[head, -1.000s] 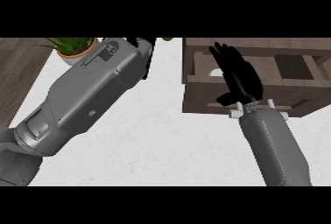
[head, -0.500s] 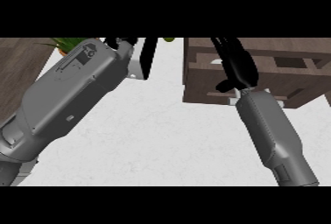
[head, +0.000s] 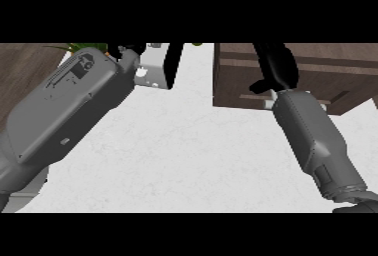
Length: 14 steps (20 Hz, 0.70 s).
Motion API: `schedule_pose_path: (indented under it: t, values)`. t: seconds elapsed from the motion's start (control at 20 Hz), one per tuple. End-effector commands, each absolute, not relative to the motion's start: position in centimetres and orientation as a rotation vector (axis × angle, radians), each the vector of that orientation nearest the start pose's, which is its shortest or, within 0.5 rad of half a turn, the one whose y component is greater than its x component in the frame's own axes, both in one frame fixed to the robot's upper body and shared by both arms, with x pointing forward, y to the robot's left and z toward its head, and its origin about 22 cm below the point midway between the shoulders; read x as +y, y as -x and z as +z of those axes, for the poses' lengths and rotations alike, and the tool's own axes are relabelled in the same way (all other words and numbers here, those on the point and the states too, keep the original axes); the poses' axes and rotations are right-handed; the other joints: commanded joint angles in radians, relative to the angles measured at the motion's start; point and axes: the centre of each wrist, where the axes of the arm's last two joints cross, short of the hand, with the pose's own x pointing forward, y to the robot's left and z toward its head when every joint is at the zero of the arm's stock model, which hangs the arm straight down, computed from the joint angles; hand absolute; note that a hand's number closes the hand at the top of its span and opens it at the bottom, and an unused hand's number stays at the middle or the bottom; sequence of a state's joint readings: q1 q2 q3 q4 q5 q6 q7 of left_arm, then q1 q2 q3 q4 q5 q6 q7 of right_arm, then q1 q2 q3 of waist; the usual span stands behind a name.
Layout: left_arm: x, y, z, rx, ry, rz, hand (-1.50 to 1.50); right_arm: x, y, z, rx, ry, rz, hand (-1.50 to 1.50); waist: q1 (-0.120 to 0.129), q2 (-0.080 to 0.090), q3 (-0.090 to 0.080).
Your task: Pick up the can, place it into the drawer and close the drawer
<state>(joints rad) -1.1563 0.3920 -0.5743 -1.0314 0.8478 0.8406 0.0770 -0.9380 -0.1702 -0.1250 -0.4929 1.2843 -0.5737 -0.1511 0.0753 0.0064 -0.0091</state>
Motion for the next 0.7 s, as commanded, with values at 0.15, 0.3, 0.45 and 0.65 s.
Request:
schedule_pose_path:
  t: [0.15,0.3,0.45,0.65]
  values:
    - [10.7,-39.9,21.4,-1.732,-0.052,0.168,-1.5,-19.9,-45.2,7.2,-1.671,1.371,1.015,-1.5,0.023,0.024,0.011]
    - [11.5,-39.8,22.9,-1.729,-0.029,0.158,-1.5,-21.6,-45.5,8.0,-1.703,1.39,0.974,-1.5,0.022,0.025,0.012]
    - [11.2,-39.9,23.3,-1.729,-0.049,0.17,-1.5,-20.3,-46.4,10.1,-1.688,1.401,0.999,-1.5,0.017,0.026,0.011]
    - [12.2,-39.3,23.2,-1.731,-0.048,0.14,-1.5,-21.5,-47.0,12.2,-1.658,1.45,0.993,-1.5,0.04,0.025,0.011]
